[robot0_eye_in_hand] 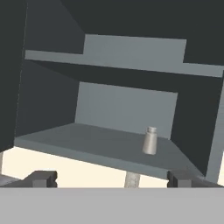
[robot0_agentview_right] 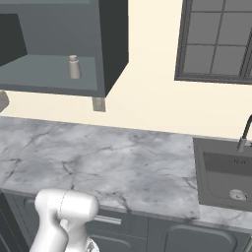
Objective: Collect the turmeric, mayonnaise, and shaker from the cabinet and place them next to the stove.
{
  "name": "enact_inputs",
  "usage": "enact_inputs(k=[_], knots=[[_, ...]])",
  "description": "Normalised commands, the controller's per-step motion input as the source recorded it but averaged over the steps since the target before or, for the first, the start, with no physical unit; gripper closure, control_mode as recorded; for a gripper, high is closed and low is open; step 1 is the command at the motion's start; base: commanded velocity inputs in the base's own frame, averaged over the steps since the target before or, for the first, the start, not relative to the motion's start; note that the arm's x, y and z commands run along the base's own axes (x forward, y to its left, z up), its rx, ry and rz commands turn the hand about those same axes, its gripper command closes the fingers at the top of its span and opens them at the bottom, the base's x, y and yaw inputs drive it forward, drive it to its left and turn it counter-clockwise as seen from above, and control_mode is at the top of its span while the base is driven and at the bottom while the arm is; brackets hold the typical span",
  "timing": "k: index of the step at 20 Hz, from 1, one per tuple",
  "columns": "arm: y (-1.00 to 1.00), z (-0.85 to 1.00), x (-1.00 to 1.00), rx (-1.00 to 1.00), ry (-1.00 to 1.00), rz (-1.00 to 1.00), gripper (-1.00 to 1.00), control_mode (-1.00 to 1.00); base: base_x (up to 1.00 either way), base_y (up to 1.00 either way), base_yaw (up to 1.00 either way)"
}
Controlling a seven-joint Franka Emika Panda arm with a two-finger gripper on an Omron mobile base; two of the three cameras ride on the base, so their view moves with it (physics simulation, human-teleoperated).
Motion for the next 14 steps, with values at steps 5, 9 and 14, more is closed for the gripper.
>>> enact_inputs(k=[5, 9, 14], knots=[[-0.06, 0.43, 0.18, 0.0, 0.01, -0.02, -1.0, -1.0, 0.0, 0.0, 0.0], [-0.01, 0.39, 0.09, 0.0, 0.02, -0.03, -1.0, -1.0, 0.0, 0.0, 0.0], [0.0, 0.2, 0.01, 0.0, 0.0, -0.03, -1.0, -1.0, 0.0, 0.0, 0.0]])
